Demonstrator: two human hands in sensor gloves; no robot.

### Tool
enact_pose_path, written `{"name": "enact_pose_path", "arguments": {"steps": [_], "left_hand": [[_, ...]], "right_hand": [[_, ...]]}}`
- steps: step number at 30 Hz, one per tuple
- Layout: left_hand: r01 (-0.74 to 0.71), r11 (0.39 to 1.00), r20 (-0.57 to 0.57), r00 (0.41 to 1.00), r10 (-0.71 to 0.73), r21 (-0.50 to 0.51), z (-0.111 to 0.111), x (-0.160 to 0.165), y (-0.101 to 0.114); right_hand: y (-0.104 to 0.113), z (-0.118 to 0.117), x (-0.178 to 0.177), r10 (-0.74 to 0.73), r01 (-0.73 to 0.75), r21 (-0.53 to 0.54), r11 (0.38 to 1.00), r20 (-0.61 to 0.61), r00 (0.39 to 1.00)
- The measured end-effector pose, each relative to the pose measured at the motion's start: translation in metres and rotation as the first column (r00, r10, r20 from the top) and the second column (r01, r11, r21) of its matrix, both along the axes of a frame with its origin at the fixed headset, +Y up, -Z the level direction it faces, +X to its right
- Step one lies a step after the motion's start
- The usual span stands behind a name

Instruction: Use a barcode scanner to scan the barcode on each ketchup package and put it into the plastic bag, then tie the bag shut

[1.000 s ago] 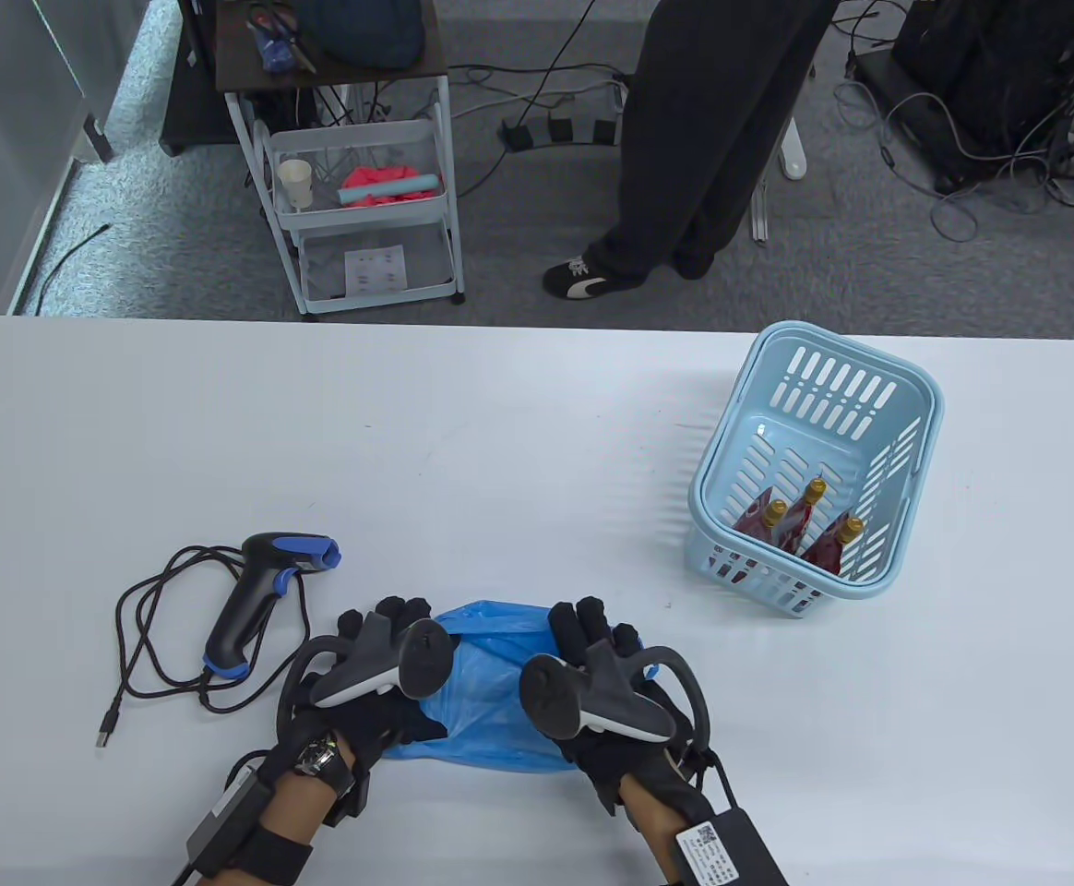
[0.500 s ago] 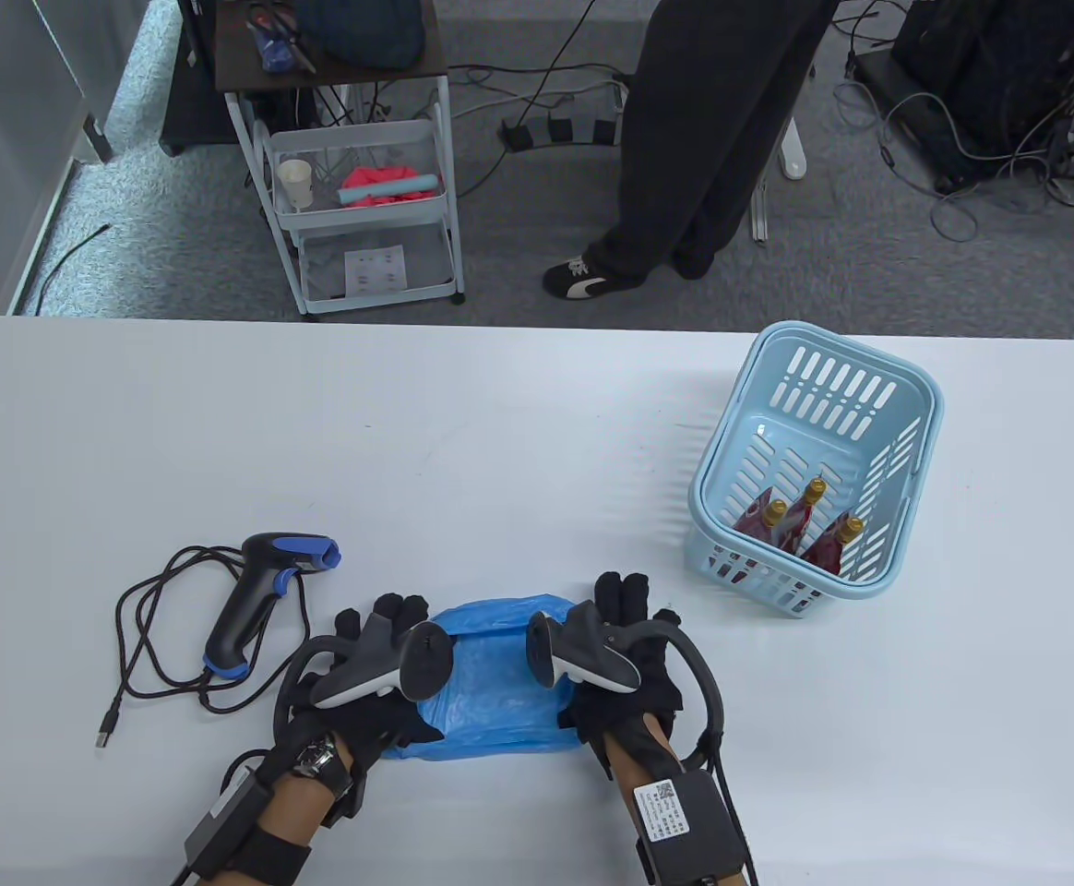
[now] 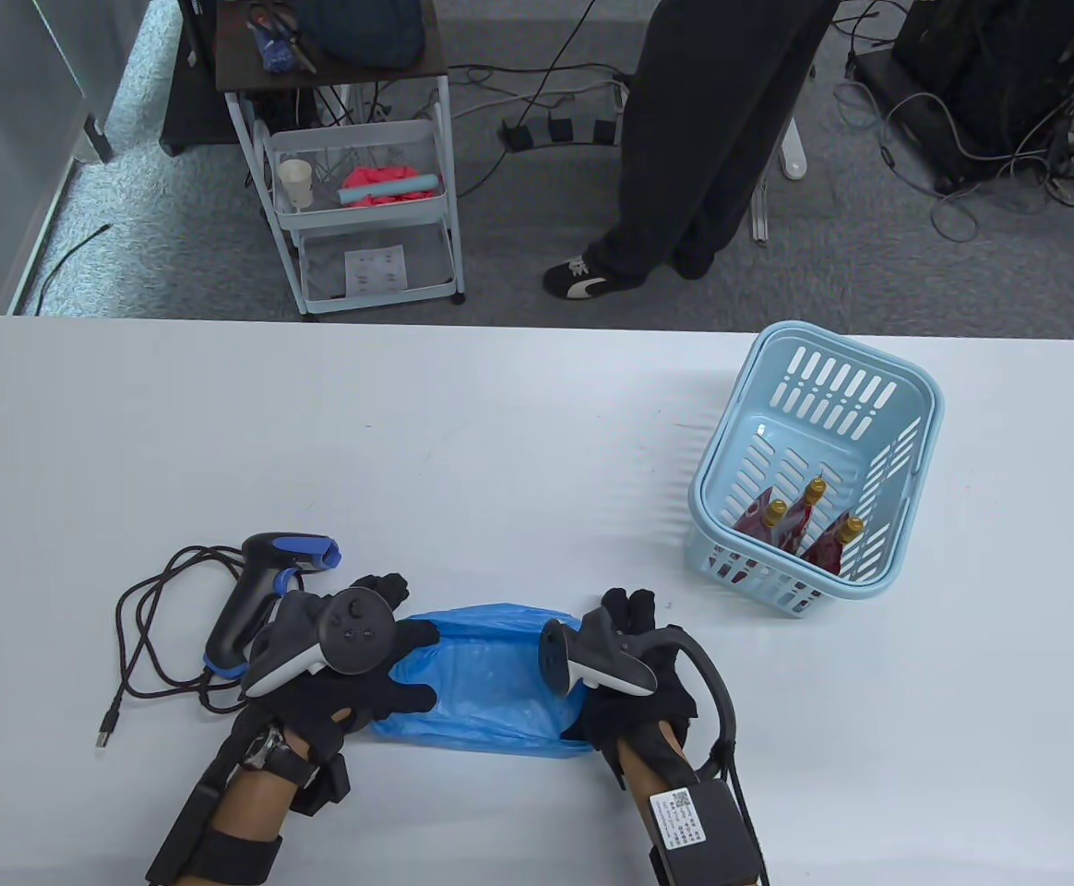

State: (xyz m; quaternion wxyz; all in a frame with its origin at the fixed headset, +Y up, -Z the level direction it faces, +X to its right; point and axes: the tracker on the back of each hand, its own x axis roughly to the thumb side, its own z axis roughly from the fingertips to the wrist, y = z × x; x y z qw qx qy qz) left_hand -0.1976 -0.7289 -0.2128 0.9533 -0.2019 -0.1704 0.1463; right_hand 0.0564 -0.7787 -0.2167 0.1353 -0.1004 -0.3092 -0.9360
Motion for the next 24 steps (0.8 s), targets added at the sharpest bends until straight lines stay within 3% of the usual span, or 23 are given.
{"name": "enact_pose_path", "arguments": {"steps": [3,6,11,12,14,16,24], "left_hand": [[0.046,0.996,0.031,0.998,-0.048,0.071,0.007,0.012,0.007],[0.178,0.976,0.078,0.979,-0.188,0.124,0.012,0.033,-0.006],[0.491,0.843,-0.007,0.865,-0.502,0.220,0.011,0.047,-0.044],[0.508,0.839,-0.012,0.857,-0.516,0.197,0.008,0.045,-0.047],[0.421,0.901,-0.023,0.907,-0.421,0.107,0.003,0.034,-0.049],[0.404,0.914,-0.031,0.915,-0.403,0.043,0.000,0.025,-0.051],[0.360,0.933,-0.021,0.933,-0.360,-0.001,-0.002,0.020,-0.053]], "right_hand": [[-0.001,0.000,0.000,0.000,0.000,-0.005,1.000,-0.004,1.000],[-0.001,0.002,-0.002,0.002,-0.002,-0.010,1.000,-0.018,1.000],[-0.002,0.010,-0.003,0.010,-0.011,-0.007,1.000,-0.065,0.998],[-0.003,0.011,-0.002,0.013,-0.013,-0.009,1.000,-0.066,0.998],[-0.004,0.009,0.001,0.017,-0.018,-0.026,0.999,-0.059,0.998],[-0.004,0.006,0.007,0.015,-0.017,-0.033,0.999,-0.033,0.999],[-0.006,-0.005,0.027,-0.195,0.198,-0.010,0.980,0.109,0.975]]}}
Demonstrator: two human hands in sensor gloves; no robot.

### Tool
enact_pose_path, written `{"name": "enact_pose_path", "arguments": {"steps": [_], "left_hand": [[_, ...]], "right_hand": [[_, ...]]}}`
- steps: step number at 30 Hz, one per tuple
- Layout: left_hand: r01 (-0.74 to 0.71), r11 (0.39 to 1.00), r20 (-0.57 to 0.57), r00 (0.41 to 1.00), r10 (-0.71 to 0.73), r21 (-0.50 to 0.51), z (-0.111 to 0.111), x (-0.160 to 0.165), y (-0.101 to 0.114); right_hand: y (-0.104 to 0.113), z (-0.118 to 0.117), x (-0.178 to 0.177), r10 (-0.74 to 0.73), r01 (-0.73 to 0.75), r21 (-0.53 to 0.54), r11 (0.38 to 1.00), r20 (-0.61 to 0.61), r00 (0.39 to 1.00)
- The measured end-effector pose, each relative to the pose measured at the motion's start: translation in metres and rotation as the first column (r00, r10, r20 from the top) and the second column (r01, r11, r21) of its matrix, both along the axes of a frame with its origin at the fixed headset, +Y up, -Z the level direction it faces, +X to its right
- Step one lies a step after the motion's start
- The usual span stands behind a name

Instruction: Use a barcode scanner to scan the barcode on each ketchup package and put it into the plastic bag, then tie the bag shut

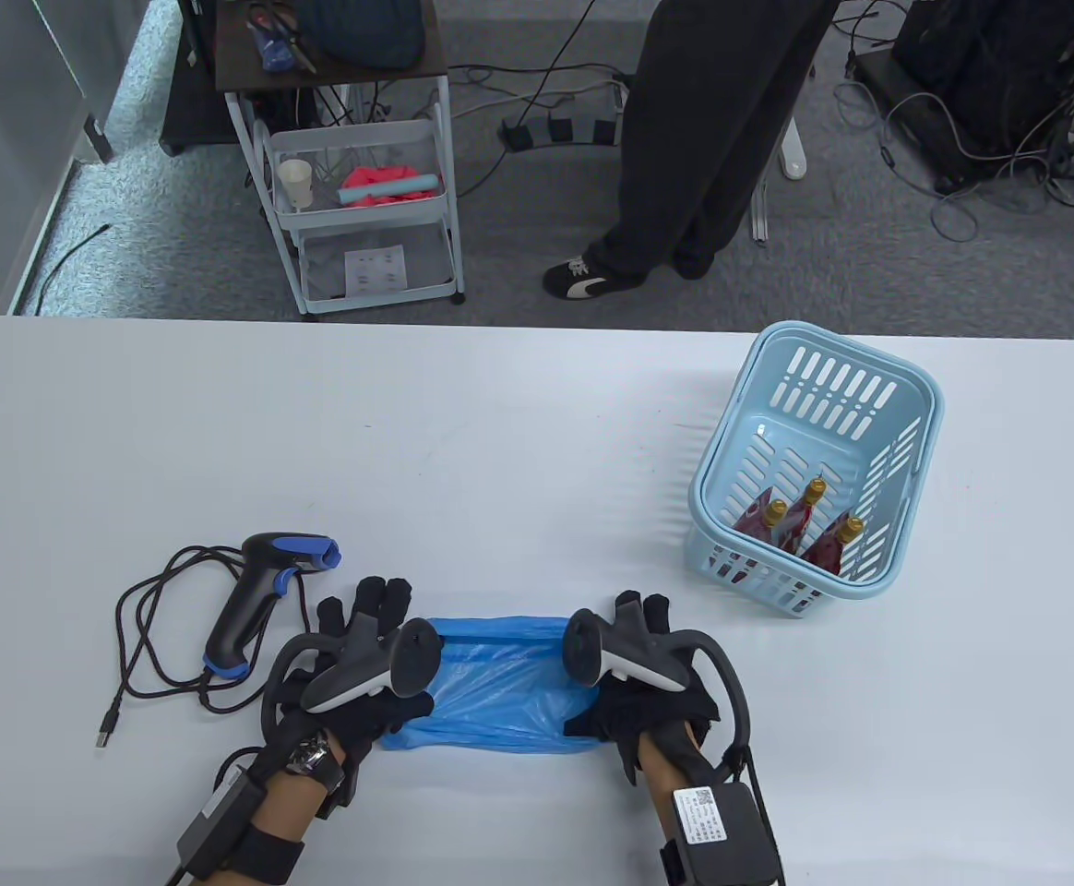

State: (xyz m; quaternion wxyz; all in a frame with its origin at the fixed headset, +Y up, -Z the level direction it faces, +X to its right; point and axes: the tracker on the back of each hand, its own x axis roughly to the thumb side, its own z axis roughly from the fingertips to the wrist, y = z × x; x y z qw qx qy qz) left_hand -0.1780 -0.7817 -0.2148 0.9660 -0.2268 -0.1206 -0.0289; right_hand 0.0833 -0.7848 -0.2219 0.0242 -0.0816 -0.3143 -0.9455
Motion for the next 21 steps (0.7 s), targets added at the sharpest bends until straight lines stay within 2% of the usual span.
{"name": "enact_pose_path", "arguments": {"steps": [2,8,13,15,21], "left_hand": [[-0.012,1.000,-0.010,1.000,0.012,-0.007,-0.001,-0.002,-0.001],[-0.022,1.000,-0.015,1.000,0.022,-0.015,-0.001,-0.004,0.000],[-0.027,0.999,-0.018,0.999,0.026,-0.019,-0.001,-0.004,0.000],[-0.025,1.000,-0.017,1.000,0.025,-0.015,-0.001,-0.004,0.000],[-0.014,1.000,-0.009,1.000,0.014,0.000,-0.001,-0.002,0.001]], "right_hand": [[-0.001,-0.001,0.004,-0.018,0.016,0.051,0.999,0.038,0.999],[0.002,-0.002,0.004,0.046,-0.046,0.037,0.998,0.002,0.999],[0.002,-0.003,0.005,0.013,-0.013,0.033,0.999,0.001,1.000],[0.002,-0.003,0.005,-0.012,0.012,0.035,0.999,-0.008,1.000],[0.010,-0.006,0.011,-0.208,0.207,0.068,0.976,0.009,0.978]]}}
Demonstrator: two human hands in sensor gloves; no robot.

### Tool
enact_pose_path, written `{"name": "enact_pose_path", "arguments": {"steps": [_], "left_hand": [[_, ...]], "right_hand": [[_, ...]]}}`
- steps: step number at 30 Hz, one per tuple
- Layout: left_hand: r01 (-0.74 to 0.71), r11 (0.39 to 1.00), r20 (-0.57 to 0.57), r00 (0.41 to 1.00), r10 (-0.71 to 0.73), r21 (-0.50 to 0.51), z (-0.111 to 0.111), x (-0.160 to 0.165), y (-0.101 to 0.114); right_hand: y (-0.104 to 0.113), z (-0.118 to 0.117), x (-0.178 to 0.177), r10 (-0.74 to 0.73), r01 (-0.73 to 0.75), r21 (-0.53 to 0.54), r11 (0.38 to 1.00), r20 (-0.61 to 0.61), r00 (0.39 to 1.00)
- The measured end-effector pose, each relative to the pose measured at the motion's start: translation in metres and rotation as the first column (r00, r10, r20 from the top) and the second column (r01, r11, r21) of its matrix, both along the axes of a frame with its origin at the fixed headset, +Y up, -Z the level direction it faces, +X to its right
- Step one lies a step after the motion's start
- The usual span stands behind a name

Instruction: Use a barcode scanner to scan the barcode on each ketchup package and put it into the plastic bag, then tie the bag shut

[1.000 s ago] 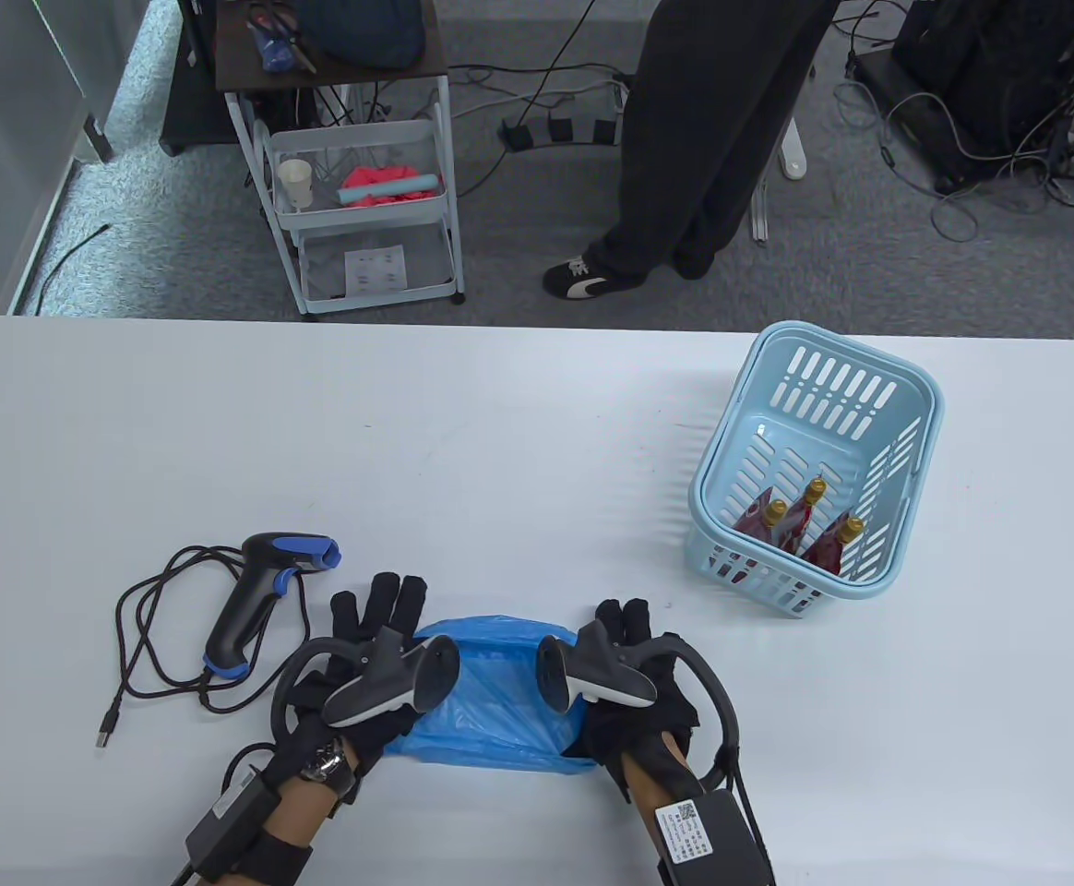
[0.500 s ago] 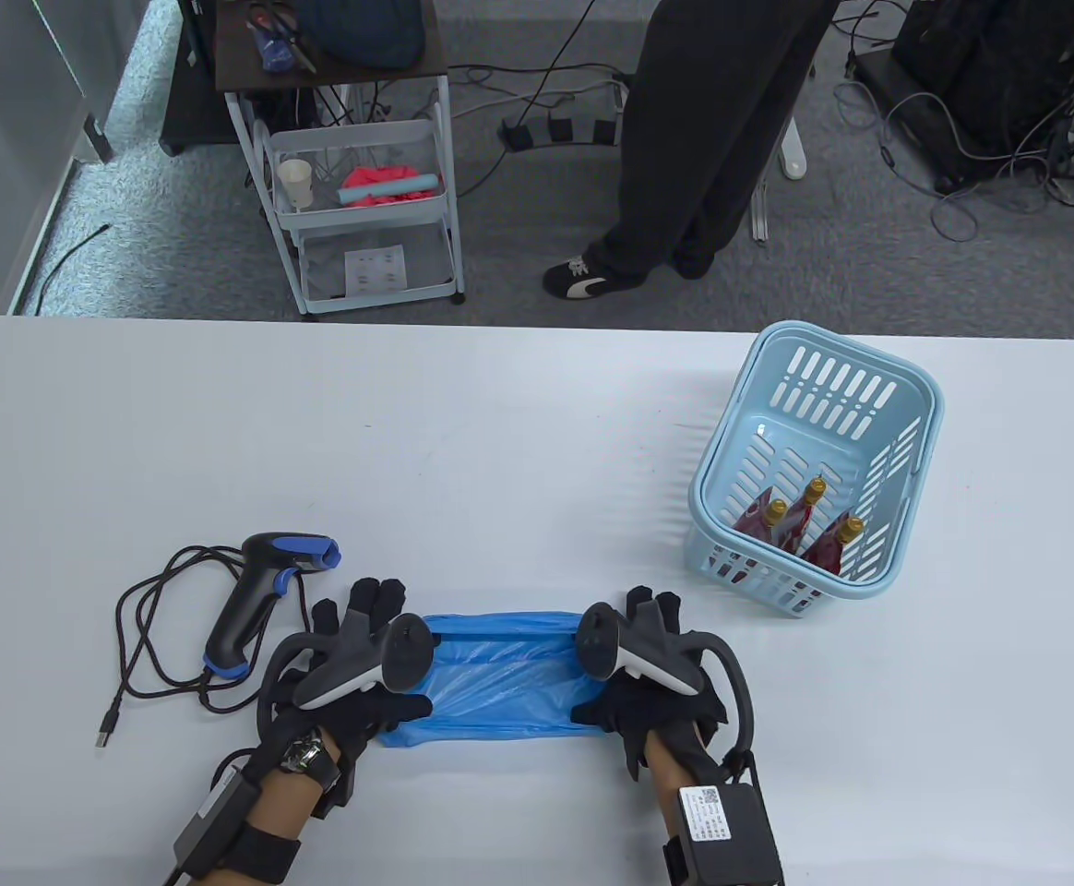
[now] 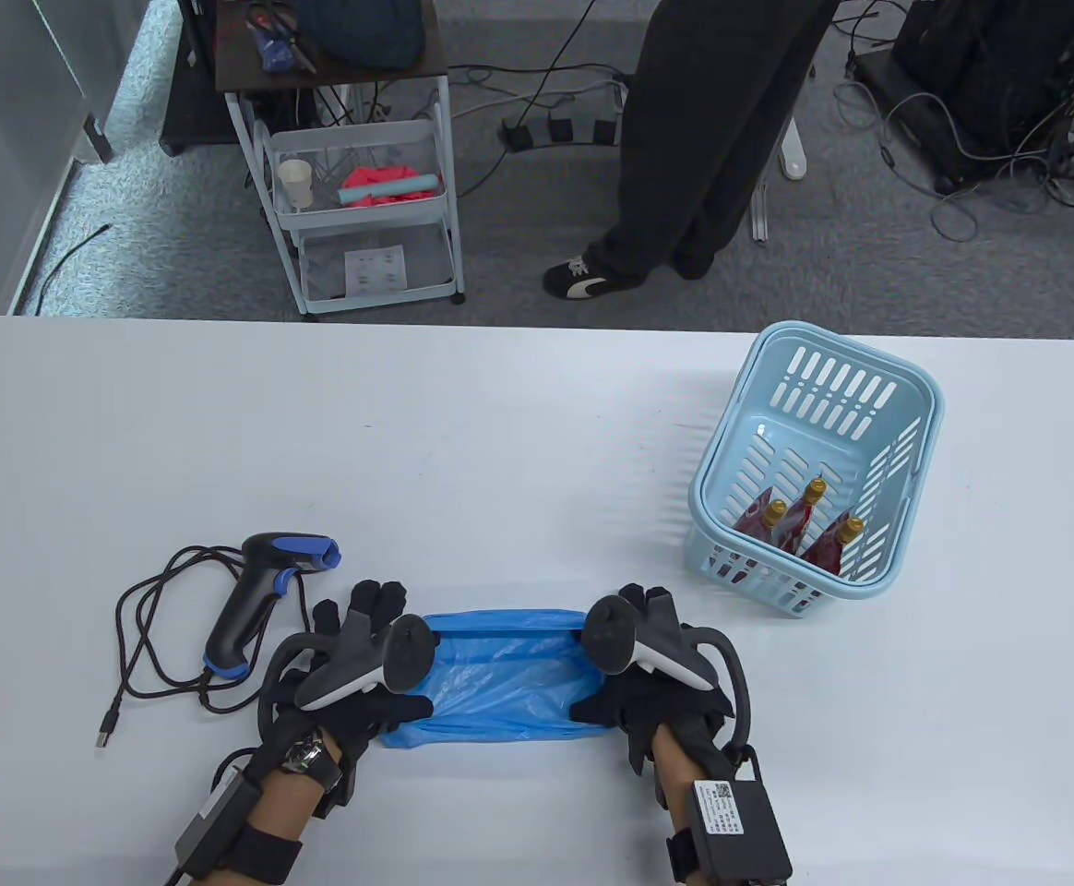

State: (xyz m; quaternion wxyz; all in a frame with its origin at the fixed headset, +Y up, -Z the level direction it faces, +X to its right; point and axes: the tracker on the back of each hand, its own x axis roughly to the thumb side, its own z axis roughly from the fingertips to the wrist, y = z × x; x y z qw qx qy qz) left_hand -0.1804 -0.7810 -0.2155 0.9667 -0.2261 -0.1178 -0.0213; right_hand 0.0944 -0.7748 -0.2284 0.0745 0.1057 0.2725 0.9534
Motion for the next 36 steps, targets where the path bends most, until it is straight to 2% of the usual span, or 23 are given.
{"name": "enact_pose_path", "arguments": {"steps": [7,15,19,23,30,36], "left_hand": [[0.006,1.000,0.005,1.000,-0.007,0.005,0.000,0.001,0.000],[0.014,1.000,0.011,1.000,-0.014,0.014,0.001,0.002,0.000],[0.015,1.000,0.012,1.000,-0.016,0.016,0.001,0.002,0.000],[0.019,1.000,0.013,1.000,-0.019,0.017,0.002,0.002,0.000],[0.036,0.999,0.019,0.999,-0.037,0.027,0.002,0.003,0.000],[-0.048,0.998,-0.002,0.999,0.049,0.039,0.001,0.001,0.004]], "right_hand": [[0.029,0.008,0.004,-0.139,0.142,0.087,0.986,-0.040,0.990],[0.063,0.024,0.009,-0.153,0.168,0.230,0.959,-0.081,0.985],[0.072,0.031,0.013,-0.105,0.121,0.310,0.943,-0.067,0.992],[0.071,0.037,0.016,-0.076,0.084,0.335,0.938,-0.037,0.996],[0.050,0.043,0.018,0.010,-0.004,0.321,0.947,-0.018,1.000],[0.046,0.043,0.024,-0.033,0.030,0.316,0.948,0.005,0.999]]}}
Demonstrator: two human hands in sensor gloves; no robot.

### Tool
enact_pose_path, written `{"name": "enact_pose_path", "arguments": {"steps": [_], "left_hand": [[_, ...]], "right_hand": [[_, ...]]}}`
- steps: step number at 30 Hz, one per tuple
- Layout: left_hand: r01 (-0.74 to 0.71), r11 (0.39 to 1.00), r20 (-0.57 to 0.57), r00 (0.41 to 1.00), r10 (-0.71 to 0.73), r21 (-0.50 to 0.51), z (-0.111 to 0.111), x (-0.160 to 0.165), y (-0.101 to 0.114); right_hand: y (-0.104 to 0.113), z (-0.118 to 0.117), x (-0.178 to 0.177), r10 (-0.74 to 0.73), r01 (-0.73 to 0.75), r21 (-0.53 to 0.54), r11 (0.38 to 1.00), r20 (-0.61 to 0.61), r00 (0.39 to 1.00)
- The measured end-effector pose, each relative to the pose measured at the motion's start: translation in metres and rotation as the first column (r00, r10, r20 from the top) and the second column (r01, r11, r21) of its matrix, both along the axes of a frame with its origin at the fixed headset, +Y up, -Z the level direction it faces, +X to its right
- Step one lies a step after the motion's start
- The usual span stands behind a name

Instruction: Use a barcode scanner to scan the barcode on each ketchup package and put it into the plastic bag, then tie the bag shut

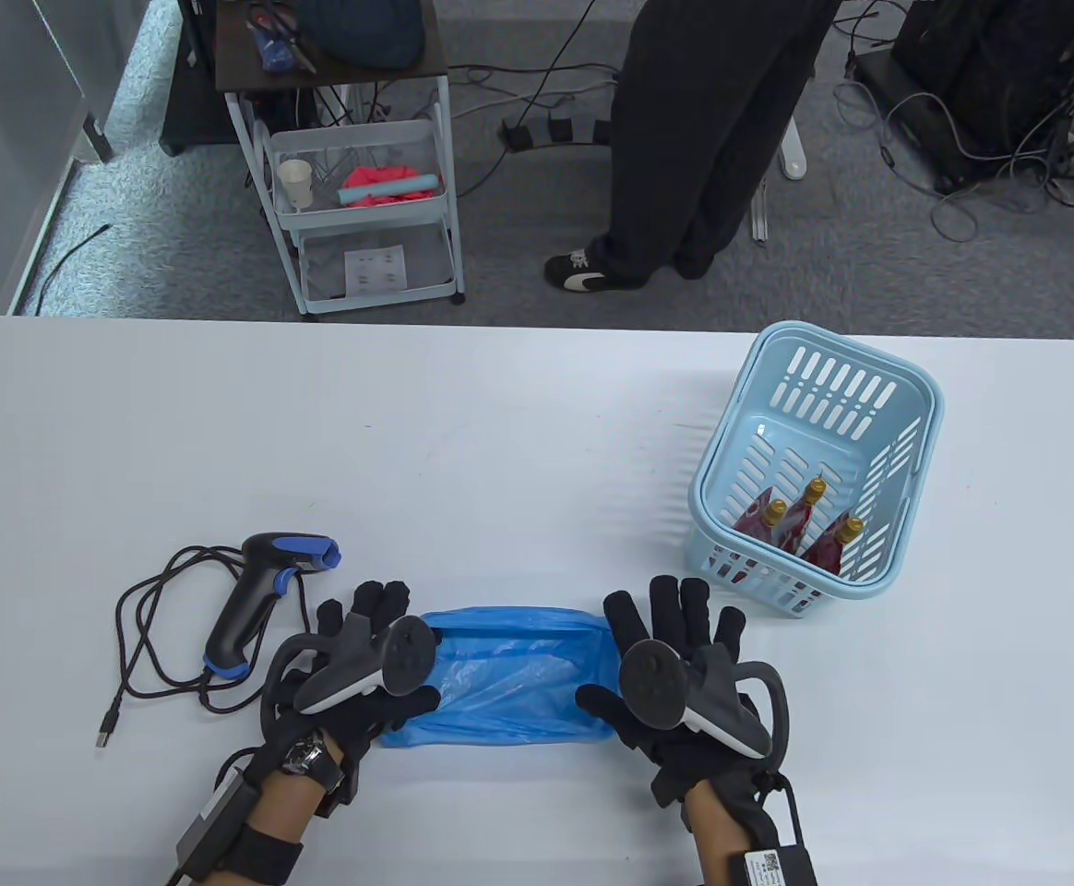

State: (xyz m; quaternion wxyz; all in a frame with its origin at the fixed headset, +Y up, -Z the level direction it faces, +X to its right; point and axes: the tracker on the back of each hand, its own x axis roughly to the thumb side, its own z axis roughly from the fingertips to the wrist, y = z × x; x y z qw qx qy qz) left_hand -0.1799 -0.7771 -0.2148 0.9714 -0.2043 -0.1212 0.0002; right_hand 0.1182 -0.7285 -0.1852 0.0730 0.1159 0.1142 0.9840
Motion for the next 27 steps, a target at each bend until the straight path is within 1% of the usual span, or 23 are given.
{"name": "enact_pose_path", "arguments": {"steps": [5,12,17,27], "left_hand": [[-0.120,0.993,-0.017,0.993,0.120,-0.014,-0.002,-0.005,0.002],[-0.267,0.963,-0.031,0.963,0.266,-0.025,-0.003,-0.011,0.006],[-0.333,0.943,-0.030,0.943,0.332,-0.022,-0.002,-0.015,0.012],[-0.455,0.890,-0.005,0.890,0.455,0.011,0.000,-0.022,0.034]], "right_hand": [[0.000,0.000,0.003,-0.013,0.013,-0.001,1.000,0.011,1.000],[0.001,0.000,0.004,-0.020,0.021,-0.010,1.000,0.017,1.000],[0.001,0.000,0.004,-0.024,0.024,-0.011,1.000,0.017,1.000],[0.000,0.000,0.006,-0.036,0.037,-0.011,0.999,0.028,0.999]]}}
